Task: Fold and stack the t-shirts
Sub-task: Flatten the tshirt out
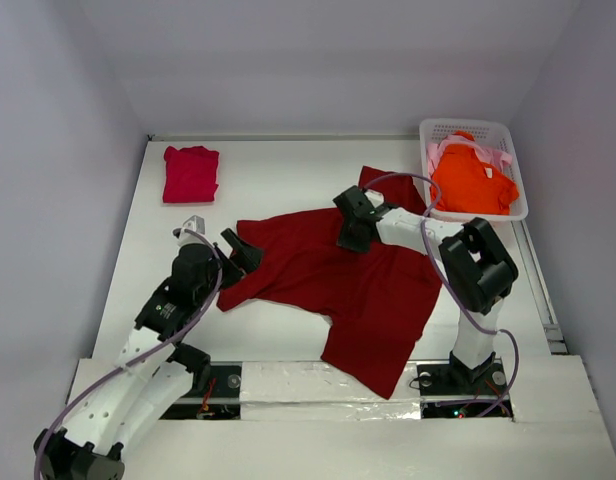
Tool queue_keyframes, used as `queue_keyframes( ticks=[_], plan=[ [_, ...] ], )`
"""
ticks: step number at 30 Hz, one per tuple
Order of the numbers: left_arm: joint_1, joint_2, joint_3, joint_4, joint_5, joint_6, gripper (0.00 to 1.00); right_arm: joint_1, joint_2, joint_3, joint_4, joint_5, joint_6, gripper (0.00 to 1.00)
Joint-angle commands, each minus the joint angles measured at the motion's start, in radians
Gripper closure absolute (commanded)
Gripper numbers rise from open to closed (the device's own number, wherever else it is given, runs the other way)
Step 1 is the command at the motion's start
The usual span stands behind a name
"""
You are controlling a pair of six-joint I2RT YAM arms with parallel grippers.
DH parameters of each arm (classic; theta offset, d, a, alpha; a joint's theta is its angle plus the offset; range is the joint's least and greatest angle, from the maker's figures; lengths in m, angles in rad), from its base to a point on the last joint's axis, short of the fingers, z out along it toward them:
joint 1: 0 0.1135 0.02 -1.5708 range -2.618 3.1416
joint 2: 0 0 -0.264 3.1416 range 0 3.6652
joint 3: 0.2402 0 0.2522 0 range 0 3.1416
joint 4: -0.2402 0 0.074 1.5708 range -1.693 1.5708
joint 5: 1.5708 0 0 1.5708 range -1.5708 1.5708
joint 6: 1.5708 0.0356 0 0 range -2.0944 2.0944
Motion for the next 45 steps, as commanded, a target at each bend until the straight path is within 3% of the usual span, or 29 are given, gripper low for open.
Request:
queue_keyframes(
  ticks=[1, 6, 13, 19, 28, 40, 45],
  plan=[
    [-0.004, -0.002, -0.028, 0.099, -0.023, 0.010, 0.01, -0.005, -0.069, -0.044, 0.086, -0.034, -0.020, 0.59],
    [-0.004, 0.057, -0.100, 0.364, -0.025, -0.021, 0.01, -0.005, -0.190, -0.106, 0.110, 0.001, -0.029, 0.56],
    [-0.004, 0.355, -0.076, 0.607, -0.005, 0.068, 0.01, -0.005, -0.303, -0.158, 0.085, 0.082, -0.040, 0.52],
    [-0.004, 0.518, -0.091, 0.846, 0.038, 0.085, 0.01, -0.005, -0.349, -0.176, 0.107, 0.097, -0.075, 0.49],
    [-0.004, 0.718, 0.068, 0.825, -0.026, 0.086, 0.01, -0.005, -0.368, -0.111, 0.032, 0.206, -0.141, 0.46],
    [0.006, 0.960, 0.315, 0.749, -0.135, 0.157, 0.01, -0.005, -0.423, -0.081, -0.005, 0.231, -0.152, 0.46],
    [0.026, 1.052, 0.377, 0.676, -0.163, 0.094, 0.01, -0.005, -0.457, -0.101, -0.011, 0.239, -0.146, 0.46]
  ],
)
